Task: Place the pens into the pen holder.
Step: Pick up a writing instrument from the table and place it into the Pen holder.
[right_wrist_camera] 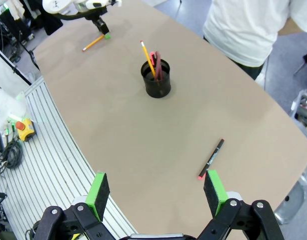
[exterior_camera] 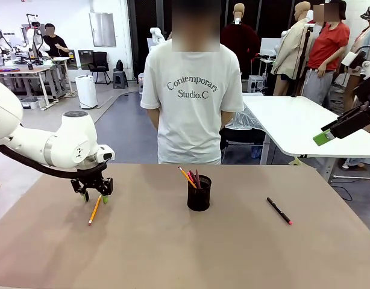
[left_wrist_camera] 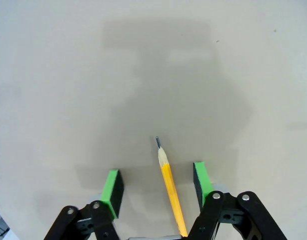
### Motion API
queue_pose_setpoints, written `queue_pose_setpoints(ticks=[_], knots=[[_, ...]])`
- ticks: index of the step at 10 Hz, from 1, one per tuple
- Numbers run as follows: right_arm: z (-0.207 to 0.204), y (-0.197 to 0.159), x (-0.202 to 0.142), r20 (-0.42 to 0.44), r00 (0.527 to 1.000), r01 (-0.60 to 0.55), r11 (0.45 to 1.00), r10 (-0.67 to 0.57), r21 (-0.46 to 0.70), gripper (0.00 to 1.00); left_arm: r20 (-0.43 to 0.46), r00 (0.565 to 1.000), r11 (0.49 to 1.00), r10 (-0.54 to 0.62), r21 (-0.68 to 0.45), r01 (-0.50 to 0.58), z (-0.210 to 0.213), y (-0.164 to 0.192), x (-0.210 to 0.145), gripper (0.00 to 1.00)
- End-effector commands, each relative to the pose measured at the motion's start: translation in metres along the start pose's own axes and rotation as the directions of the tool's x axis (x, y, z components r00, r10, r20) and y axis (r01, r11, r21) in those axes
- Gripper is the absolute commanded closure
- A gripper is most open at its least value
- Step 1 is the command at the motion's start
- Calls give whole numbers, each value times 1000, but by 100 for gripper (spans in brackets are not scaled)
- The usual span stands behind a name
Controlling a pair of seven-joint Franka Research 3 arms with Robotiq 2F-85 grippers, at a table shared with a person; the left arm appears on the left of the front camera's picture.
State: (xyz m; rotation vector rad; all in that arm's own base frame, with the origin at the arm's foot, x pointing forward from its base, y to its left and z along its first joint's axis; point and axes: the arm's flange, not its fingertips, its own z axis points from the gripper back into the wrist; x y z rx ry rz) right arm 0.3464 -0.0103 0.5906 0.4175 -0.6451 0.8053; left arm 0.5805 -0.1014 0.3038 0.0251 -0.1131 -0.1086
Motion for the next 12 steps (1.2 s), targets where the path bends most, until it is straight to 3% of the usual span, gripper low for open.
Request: queue_pose_setpoints(ticks=[1,2,3,8,12], knots=[[0,-1,2,24,1000,-8,1000,7,17,0,-14,999,999,41,10,-40,6,-1,1,68],[0,-1,2,24,1000,-8,1000,7,17,0,-19,999,999,41,17,-41,7,-1,2,87],[0,-1,2,24,1000,-8,1000,7,17,0,-23,999,999,43,23,-42,8,0,0,100],[0,-1,2,24,1000,-8,1000,7,17,0,-37,998,999,43,21,-42,10,1,-3,100],[0,-1,2,24,1000,-8,1000,7,17,0,31,999,985,-17,-173,22,35,2,-9,100]])
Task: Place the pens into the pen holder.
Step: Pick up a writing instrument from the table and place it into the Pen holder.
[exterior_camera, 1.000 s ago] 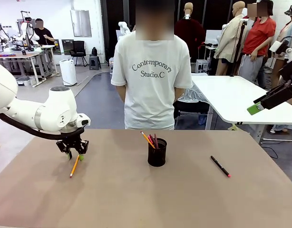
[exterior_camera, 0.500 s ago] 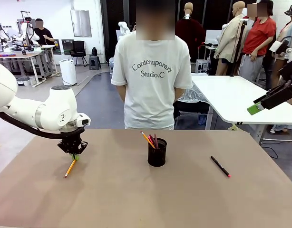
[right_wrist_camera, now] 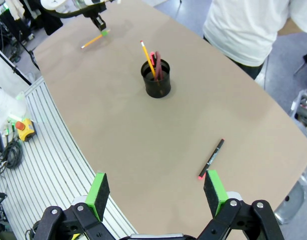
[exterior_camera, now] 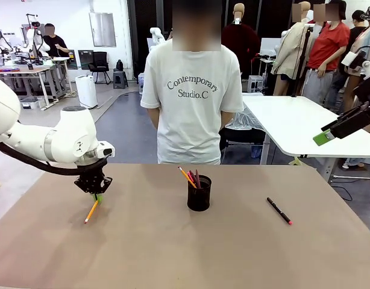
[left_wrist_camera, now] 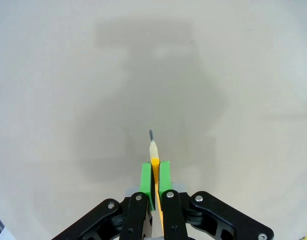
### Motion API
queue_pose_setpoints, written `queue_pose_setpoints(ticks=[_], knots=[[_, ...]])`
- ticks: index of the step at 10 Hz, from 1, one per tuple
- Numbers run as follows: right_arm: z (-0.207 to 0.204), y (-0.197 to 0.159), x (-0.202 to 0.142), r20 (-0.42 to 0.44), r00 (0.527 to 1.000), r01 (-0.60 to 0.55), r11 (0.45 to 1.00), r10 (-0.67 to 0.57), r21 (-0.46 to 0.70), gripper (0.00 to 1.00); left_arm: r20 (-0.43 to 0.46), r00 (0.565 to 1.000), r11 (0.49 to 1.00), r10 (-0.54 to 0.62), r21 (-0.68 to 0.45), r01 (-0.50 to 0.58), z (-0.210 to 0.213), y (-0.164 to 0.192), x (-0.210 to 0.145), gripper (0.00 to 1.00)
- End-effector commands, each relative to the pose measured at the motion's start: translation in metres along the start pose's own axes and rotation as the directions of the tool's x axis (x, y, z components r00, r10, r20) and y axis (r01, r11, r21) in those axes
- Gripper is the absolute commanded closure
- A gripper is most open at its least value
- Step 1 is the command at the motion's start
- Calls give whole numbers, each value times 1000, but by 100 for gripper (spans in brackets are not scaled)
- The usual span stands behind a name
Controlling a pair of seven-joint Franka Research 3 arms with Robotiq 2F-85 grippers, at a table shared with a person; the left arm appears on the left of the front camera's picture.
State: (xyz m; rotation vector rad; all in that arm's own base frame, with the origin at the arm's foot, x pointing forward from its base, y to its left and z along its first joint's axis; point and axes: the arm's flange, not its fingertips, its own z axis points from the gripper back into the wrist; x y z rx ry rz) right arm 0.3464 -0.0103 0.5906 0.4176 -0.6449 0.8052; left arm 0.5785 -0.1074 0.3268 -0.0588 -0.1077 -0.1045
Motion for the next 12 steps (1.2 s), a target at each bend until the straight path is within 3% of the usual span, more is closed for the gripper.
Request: queue_pose_setpoints(ticks=[1,2,3,4,5,6,8,9,10,12], knots=[[0,-1,2,25,1000,-8,1000,7,17,0,75,996,985,-48,-159,60,27,4,-12,100],[0,-1,2,25,1000,-8,1000,7,17,0,154,986,991,-58,-110,75,44,-4,-13,100],[0,-1,2,25,1000,-8,1000,7,17,0,189,974,978,-127,-141,155,59,-12,-16,100],[0,-1,2,25,1000,-8,1000,7,17,0,251,948,935,-195,-246,257,71,-19,-19,100],[0,-1,2,25,1000,-8,1000,7,17,0,322,906,856,-275,-347,383,79,-25,-22,100],[0,-1,2,25,1000,-8,1000,7,17,0,374,875,815,-308,-371,446,81,-27,-20,100],[0,-1,2,25,1000,-8,1000,7,17,0,447,807,684,-386,-449,575,84,-30,-20,100],[0,-1,2,25,1000,-8,1000,7,17,0,513,728,573,-454,-457,680,86,-29,-19,100],[0,-1,2,25,1000,-8,1000,7,17,0,578,671,496,-465,-458,738,86,-29,-19,100],[0,-1,2,25,1000,-8,1000,7,17,0,648,594,383,-477,-455,804,87,-32,-17,100]])
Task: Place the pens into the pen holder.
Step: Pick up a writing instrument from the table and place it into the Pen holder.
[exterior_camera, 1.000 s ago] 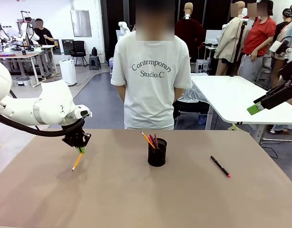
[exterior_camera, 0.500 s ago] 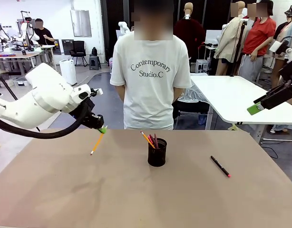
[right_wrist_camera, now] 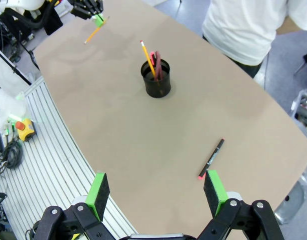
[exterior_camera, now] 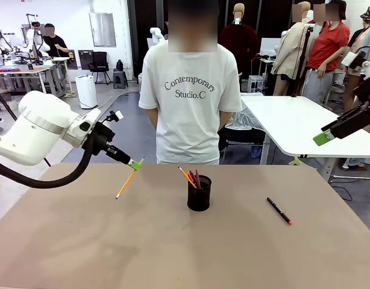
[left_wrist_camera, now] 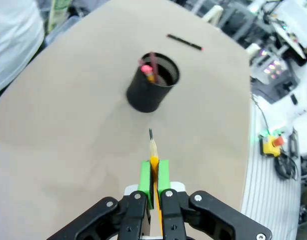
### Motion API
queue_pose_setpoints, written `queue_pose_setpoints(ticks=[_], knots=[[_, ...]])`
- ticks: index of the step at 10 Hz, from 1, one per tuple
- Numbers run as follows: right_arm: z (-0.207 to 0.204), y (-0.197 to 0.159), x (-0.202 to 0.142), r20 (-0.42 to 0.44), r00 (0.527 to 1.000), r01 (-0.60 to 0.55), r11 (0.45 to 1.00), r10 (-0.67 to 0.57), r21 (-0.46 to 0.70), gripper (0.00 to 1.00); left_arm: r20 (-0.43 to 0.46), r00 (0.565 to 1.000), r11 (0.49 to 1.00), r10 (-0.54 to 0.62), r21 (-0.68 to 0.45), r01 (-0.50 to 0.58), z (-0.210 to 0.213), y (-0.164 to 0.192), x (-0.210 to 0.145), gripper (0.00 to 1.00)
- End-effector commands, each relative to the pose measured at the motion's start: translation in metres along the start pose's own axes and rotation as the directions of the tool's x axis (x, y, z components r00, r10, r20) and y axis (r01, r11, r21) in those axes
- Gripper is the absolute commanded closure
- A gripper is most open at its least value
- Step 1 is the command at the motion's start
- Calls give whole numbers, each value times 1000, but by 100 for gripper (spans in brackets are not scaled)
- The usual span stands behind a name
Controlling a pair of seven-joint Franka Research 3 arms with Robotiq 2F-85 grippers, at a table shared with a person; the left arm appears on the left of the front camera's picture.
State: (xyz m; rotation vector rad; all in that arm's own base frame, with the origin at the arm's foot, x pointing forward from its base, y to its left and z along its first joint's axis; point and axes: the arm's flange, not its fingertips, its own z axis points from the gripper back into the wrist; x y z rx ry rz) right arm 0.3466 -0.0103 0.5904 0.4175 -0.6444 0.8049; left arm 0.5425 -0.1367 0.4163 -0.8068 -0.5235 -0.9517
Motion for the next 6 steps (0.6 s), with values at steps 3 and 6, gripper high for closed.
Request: queue_pose_setpoints(ticks=[3,6], knots=[[0,-1,2,25,1000,-8,1000,8,17,0,13,999,999,-33,-38,33,0,1,-1,100],[0,-1,2,25,1000,-8,1000,8,17,0,13,999,999,-33,-38,33,0,1,-1,100]])
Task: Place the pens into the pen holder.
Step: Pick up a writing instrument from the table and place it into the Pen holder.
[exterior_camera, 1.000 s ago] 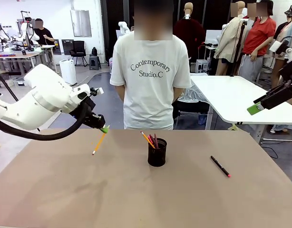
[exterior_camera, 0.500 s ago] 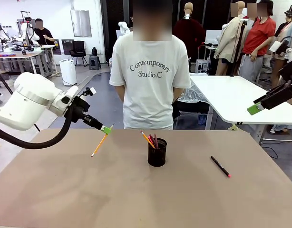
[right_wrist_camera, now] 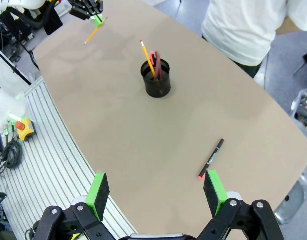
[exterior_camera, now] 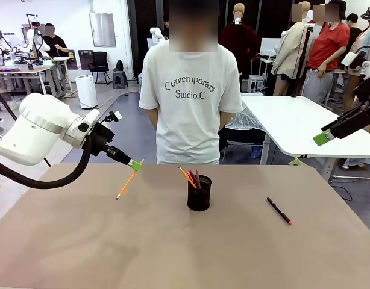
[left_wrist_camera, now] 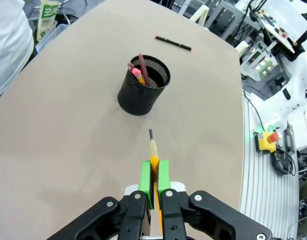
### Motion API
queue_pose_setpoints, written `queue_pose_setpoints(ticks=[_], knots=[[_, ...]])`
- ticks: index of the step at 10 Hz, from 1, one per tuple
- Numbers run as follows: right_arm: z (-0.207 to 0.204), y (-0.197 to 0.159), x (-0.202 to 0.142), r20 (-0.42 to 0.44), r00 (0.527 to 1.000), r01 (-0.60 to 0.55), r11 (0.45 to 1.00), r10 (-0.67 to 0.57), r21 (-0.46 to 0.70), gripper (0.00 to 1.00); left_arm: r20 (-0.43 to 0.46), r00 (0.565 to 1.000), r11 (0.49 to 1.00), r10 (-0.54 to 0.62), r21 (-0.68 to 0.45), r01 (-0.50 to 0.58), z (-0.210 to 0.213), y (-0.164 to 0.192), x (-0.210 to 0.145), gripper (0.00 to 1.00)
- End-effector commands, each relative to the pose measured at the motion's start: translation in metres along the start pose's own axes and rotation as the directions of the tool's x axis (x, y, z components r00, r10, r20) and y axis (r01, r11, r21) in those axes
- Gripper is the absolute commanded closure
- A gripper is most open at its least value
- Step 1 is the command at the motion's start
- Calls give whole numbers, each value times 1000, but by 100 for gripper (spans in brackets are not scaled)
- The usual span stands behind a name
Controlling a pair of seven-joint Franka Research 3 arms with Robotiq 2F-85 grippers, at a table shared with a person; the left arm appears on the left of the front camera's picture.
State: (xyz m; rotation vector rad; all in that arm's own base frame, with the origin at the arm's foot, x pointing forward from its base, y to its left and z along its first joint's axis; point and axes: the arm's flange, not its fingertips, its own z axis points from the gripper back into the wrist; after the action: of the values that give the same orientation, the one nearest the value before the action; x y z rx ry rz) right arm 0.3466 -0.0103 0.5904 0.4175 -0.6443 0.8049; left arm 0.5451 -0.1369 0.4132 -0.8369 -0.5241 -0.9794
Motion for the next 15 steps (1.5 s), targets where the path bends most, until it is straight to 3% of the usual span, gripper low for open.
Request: queue_pose_setpoints(ticks=[1,4,6,10,11,14,15], knots=[[0,-1,2,25,1000,-8,1000,8,17,0,0,1000,1000,1,0,-1,0,0,0,100],[0,-1,2,25,1000,-8,1000,8,17,0,140,977,985,-161,-40,168,-44,19,11,100],[0,-1,2,25,1000,-8,1000,8,17,0,280,917,946,-286,-72,317,-51,13,28,100],[0,-1,2,25,1000,-8,1000,8,17,0,529,807,895,-262,-180,409,-67,7,51,100],[0,-1,2,25,1000,-8,1000,8,17,0,576,762,854,-297,-197,482,-78,3,58,100],[0,-1,2,25,1000,-8,1000,8,17,0,612,709,781,-350,-227,581,-113,-6,73,100],[0,-1,2,25,1000,-8,1000,8,17,0,586,712,775,-386,-213,595,-126,-9,77,100]])
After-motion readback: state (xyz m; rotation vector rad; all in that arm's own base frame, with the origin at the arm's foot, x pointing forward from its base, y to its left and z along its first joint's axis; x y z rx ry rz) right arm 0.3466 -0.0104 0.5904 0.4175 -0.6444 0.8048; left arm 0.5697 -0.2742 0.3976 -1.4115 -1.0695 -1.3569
